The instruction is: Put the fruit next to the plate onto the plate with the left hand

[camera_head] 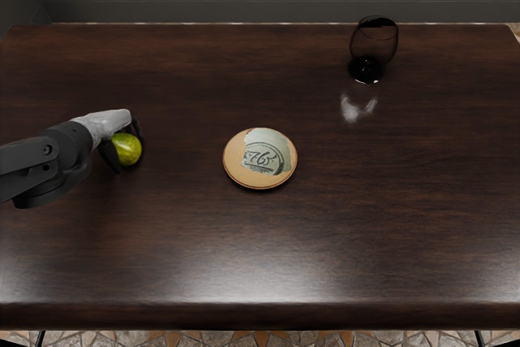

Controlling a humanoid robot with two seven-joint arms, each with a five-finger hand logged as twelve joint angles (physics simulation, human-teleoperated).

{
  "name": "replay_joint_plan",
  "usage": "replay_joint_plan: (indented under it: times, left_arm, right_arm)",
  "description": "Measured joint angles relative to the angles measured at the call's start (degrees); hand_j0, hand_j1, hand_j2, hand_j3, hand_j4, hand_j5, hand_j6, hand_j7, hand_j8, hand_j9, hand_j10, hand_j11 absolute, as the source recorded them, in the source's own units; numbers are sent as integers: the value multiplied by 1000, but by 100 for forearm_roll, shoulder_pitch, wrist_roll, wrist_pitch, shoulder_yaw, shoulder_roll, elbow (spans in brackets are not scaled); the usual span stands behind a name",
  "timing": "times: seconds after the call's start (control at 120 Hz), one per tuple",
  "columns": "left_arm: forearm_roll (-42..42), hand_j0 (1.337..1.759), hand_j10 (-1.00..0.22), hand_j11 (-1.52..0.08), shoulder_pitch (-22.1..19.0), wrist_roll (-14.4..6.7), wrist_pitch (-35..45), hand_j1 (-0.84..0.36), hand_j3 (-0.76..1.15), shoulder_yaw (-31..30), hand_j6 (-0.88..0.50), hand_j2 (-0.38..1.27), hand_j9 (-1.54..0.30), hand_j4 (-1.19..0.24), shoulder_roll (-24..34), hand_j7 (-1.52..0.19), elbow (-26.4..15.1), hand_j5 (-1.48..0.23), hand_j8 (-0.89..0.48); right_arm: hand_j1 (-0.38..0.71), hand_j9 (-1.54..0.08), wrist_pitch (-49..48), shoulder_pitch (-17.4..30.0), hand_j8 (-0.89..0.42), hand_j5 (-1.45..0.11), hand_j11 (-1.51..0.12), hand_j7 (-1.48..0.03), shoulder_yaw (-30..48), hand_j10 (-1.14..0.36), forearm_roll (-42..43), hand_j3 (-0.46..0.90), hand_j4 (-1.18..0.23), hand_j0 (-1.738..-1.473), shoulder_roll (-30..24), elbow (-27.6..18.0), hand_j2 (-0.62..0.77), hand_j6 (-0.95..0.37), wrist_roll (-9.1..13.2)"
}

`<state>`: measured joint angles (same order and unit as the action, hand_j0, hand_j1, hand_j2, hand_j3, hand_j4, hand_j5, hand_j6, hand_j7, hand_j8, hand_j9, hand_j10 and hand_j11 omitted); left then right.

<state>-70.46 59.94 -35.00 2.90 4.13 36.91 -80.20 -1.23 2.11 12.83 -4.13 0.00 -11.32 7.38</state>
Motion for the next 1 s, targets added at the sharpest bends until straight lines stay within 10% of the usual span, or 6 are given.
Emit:
replay_joint_plan:
  times: [1.0]
  left_arm:
    - [287,1655,-601,-836,141,-6,-106,-337,0,55,-239,339,-839,-366,-17,-852,-93,-891,-331]
  right_arm:
    - [-317,-34,0,7,-26,-34,-34,-34,-6,-26,0,0,-26,-1658,0,6,-5,-26,0]
